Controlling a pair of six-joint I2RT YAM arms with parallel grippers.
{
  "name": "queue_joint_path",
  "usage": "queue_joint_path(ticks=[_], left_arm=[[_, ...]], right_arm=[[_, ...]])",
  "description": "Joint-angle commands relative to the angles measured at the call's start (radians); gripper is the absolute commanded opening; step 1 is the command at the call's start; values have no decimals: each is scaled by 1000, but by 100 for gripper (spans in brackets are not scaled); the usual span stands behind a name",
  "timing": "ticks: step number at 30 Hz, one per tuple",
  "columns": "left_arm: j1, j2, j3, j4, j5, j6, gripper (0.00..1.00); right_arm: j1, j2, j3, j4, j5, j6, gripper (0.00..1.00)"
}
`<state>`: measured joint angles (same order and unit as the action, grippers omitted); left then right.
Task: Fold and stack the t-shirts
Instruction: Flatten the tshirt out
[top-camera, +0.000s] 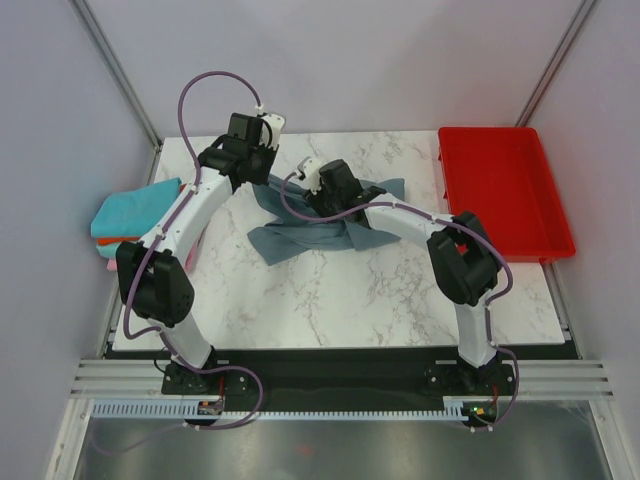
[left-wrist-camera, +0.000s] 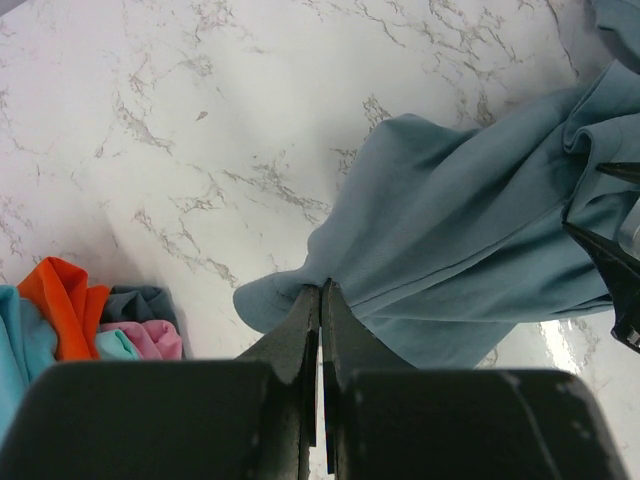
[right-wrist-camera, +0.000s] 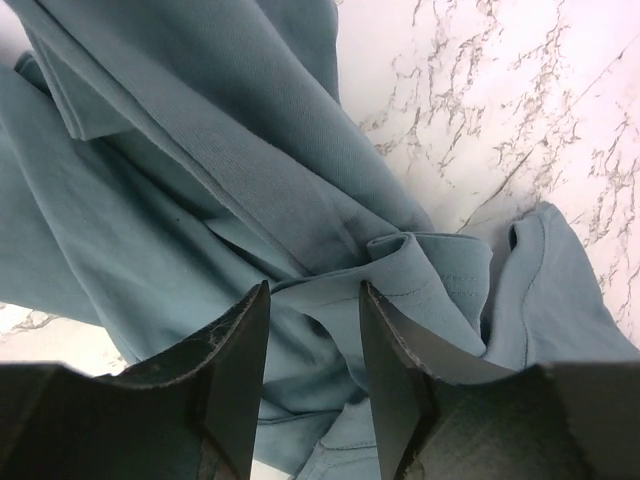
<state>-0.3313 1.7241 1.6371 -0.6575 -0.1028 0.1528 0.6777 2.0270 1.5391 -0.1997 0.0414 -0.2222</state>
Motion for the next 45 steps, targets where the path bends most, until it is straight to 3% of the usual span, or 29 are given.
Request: queue_joint_path(ticks=[1,10,13,15,19,21,23,25,40,45], left_arm=[[6,-17,29,16,-6,-18,2],[6,-14,30,16,-5,-19,2],[6,-15,32,16,-6,-18,2],[6,-18,32,16,-9,-15,2],[6,-21,26,16,-9,-15,2],[6,-18,27,16,-9,-15,2],[5,-17,30,16,-9,-15,2],[6,-18,33,15,-8,-15,2],[6,-20,32,16,-9,-10,2],[6,-26,27,16,-14,-9,2]], right_arm=[[-1,10,42,8,9,9,49],[-3,42,46,19,80,-5,35],[-3,50,50,23,92,-5,25],[-3,39,49,31,109,-12,8],[-4,26,42,37,117,-22,4],[-4,19,44,36,112,-9,15],[-4,18,44,25,74,7,43],[-3,21,42,14,39,14,48],[13,121,101,17,29,18,51],[16,131,102,26,75,7,39]])
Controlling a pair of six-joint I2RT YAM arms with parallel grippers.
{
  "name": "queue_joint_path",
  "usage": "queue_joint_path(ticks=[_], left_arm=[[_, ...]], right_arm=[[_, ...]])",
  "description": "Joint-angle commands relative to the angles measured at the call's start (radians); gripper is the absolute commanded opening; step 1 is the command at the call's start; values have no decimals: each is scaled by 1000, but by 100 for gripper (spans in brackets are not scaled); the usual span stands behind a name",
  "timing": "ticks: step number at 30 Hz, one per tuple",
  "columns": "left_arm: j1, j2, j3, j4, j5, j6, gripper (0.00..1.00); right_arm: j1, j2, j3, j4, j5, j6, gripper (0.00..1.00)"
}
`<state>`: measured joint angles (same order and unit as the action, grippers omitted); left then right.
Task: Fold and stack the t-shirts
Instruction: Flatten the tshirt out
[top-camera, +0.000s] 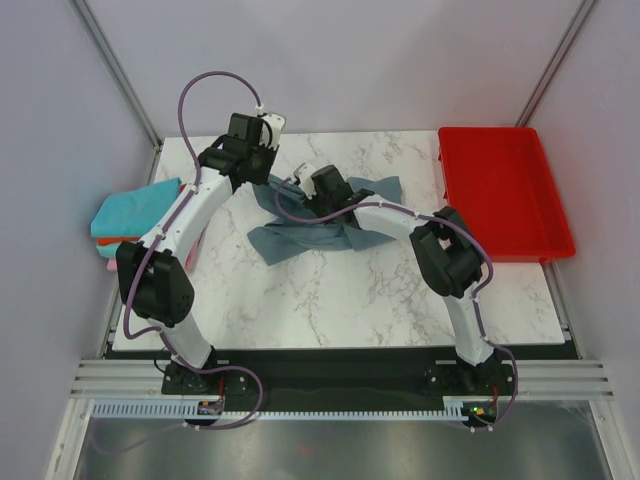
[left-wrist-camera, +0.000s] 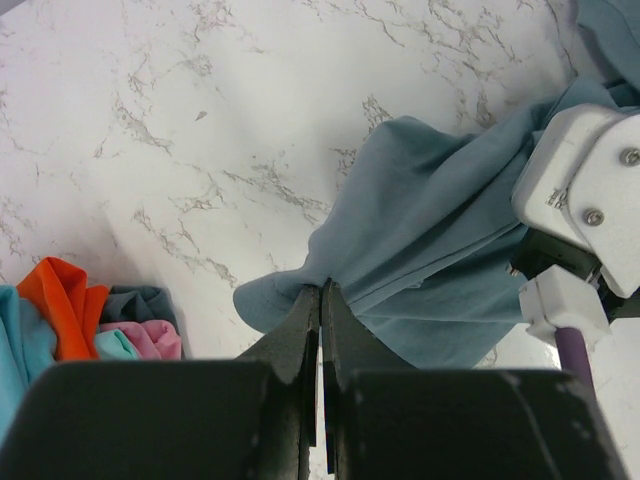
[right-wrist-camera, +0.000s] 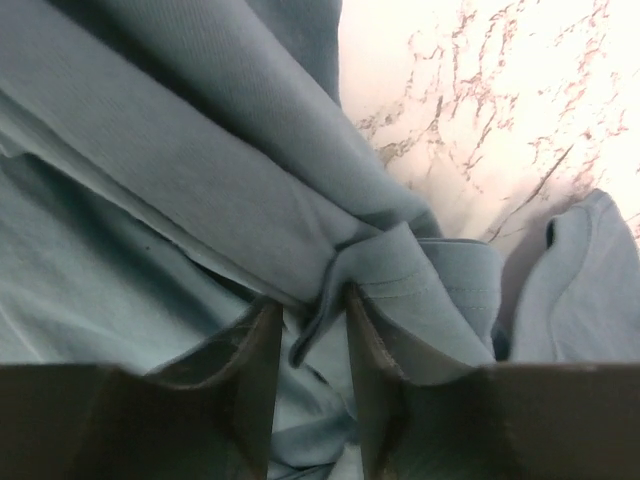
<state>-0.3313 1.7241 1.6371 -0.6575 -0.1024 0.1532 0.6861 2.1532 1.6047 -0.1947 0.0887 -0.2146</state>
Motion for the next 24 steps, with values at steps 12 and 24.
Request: queue_joint_path(ticks=[12,24], left_arm=[[8,-11,30,21,-11,-10,2],[6,-8,46,21,0,-7,2]], right_arm=[[4,-228,-52,15,89,-60,9],[-8,-277,-114,-17,47,-36,12]])
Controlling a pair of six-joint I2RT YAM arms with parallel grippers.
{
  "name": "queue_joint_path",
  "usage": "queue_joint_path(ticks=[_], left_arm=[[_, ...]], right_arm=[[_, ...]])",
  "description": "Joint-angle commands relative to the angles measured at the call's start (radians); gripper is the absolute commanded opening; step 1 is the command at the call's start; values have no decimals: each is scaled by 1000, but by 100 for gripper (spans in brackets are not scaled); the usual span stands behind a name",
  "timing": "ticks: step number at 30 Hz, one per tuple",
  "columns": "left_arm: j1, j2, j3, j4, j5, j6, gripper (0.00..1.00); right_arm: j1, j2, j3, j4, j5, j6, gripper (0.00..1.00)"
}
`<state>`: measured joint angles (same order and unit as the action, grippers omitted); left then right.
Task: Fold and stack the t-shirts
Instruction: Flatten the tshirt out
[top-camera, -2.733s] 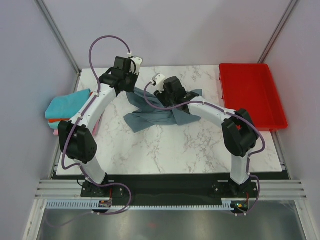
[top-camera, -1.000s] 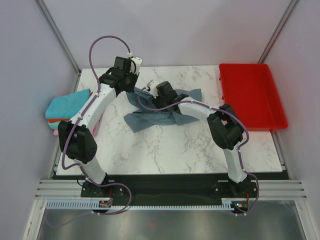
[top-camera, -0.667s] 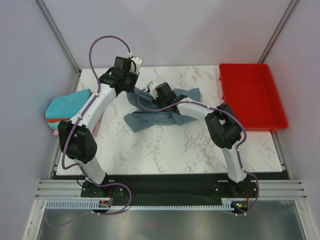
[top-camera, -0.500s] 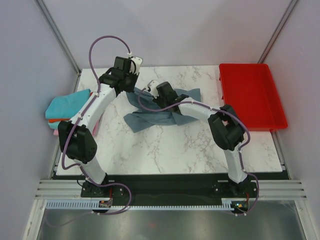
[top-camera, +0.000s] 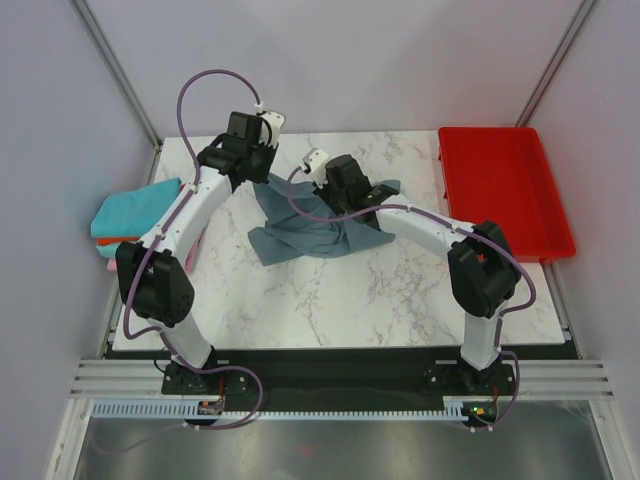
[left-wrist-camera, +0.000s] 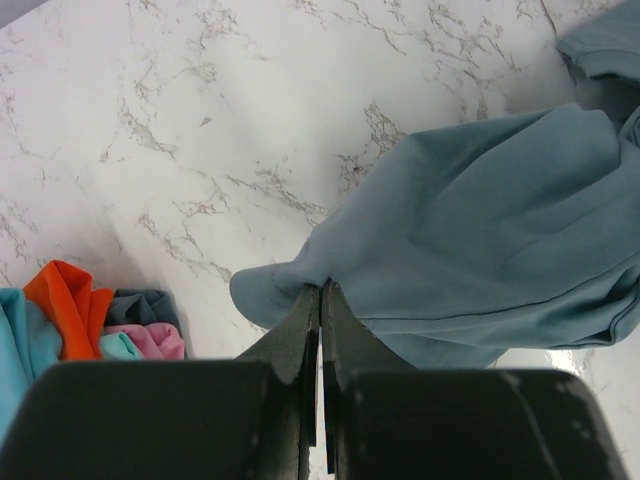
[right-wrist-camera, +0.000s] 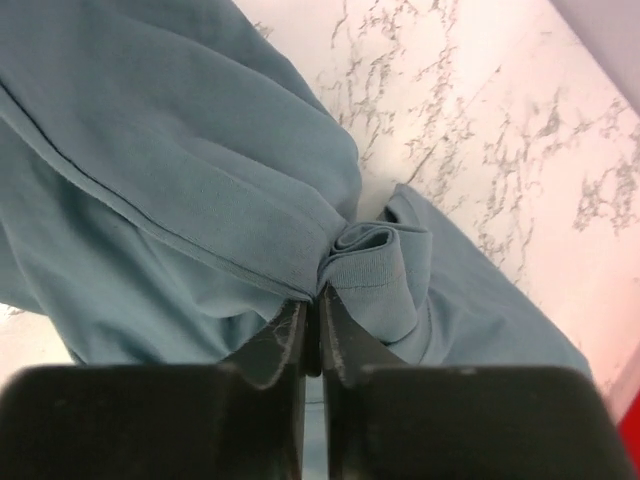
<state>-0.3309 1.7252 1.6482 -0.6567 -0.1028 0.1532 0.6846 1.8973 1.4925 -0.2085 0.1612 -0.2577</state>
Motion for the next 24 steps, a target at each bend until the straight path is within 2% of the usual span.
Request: queue_joint_path(ticks=[1,2,4,9,12,15,19,23,24], left_arm=[[6,-10,32,20,-1,-6,2],[6,-10,32,22,-2,-6,2],[6,-10,27,22,-2,-3,2],[6,2,59,34,-47,45,2],[7,23,137,43,-67,66,2],[6,62,292,43,-63,78,2],[-2,83,421,34,-66,101,2],[-11,-16,411,-36,16,88,2],[-23,-94,275,-75,59,63,2]], right_arm=[[-13,-27,-12,-9,-40,12,18],[-23,-41,-18,-15,-55,21,16],[-30,-49,-37,-29,-55,21,0],[-71,-156,-38,-78,-65,-21,0],[-115,-204,3,-89,-46,-54,0],[-172,-216,89,-103,-38,-78,0],[-203,-248,182,-124,-37,-103,0],[-203,-341,164,-216,-121,-57,0],[-201,-407,88,-265,-185,-26,0]])
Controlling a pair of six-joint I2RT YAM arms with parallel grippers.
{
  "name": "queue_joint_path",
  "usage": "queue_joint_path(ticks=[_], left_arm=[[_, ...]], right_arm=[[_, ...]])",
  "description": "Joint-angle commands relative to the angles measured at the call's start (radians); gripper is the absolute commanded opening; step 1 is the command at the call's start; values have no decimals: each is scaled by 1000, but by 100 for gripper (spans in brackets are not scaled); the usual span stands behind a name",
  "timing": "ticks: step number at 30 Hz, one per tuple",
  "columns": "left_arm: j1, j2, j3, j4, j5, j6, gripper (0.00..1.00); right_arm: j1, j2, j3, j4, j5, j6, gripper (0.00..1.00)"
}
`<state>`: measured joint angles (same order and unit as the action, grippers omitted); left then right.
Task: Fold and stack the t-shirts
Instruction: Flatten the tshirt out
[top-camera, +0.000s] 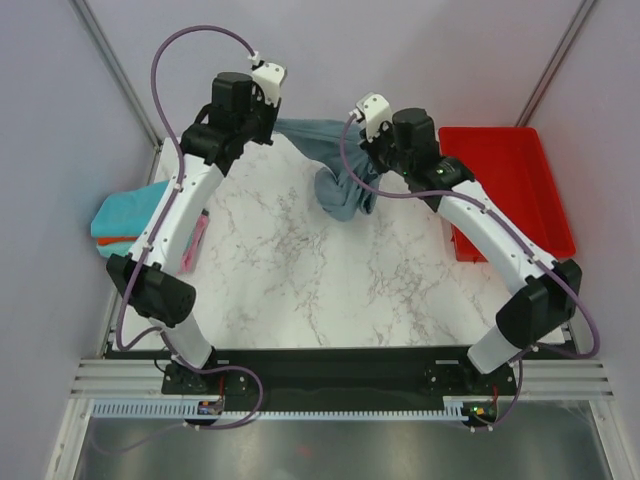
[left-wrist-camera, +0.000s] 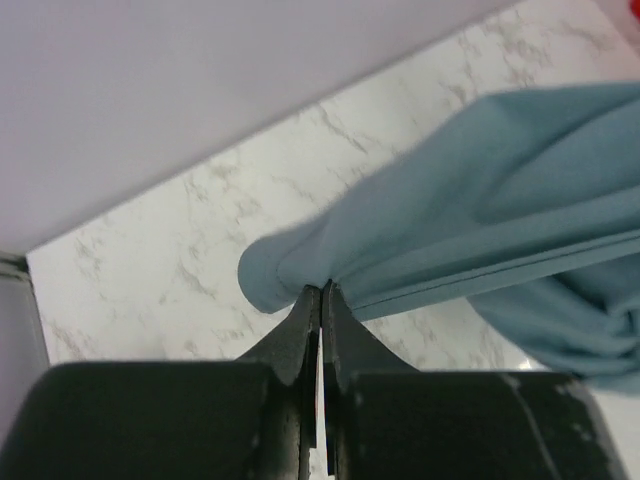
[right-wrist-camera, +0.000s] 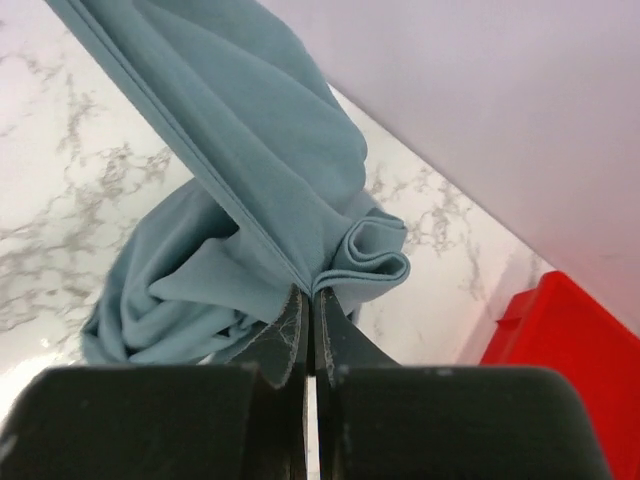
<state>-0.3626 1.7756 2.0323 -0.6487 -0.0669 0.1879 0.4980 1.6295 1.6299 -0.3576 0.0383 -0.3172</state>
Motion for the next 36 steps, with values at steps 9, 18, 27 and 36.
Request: queue_joint_path(ticks=[9,18,27,36], left_arm=[[-2,-136,-351,-92,87,-24,2],[-2,-65,-325,-92,90,-36,2],[-4,-62,-319,-92,90,-36,2],[-3,-67,-317,-89,88,-36,2]], right_arm=[[-16,-25,-188,-66,-152,52,9],[-21,86,-159,-73,-207,73,29],[-29,27,-199,-90,-192,75,32],[-36,-22,-206,-118,-216,102,33]])
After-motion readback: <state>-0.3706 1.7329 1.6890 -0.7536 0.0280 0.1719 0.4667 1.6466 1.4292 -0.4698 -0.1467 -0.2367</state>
